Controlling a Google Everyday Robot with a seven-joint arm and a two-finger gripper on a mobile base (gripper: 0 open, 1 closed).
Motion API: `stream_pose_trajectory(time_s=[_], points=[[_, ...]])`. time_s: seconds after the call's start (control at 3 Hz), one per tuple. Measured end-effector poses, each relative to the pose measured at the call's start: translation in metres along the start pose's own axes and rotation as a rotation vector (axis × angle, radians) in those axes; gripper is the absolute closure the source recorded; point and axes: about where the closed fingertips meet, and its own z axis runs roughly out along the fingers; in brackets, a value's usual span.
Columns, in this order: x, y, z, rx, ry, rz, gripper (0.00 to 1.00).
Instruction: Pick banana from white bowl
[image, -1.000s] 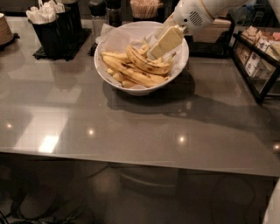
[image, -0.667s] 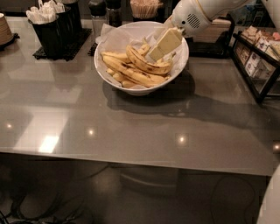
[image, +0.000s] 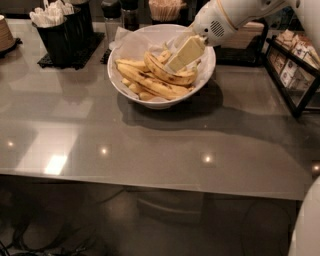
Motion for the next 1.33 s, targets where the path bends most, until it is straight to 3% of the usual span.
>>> stream_pose_trajectory(time_s=[1.33], points=[[0.026, -0.024, 0.033, 0.009, 0.016, 0.054, 0.32]])
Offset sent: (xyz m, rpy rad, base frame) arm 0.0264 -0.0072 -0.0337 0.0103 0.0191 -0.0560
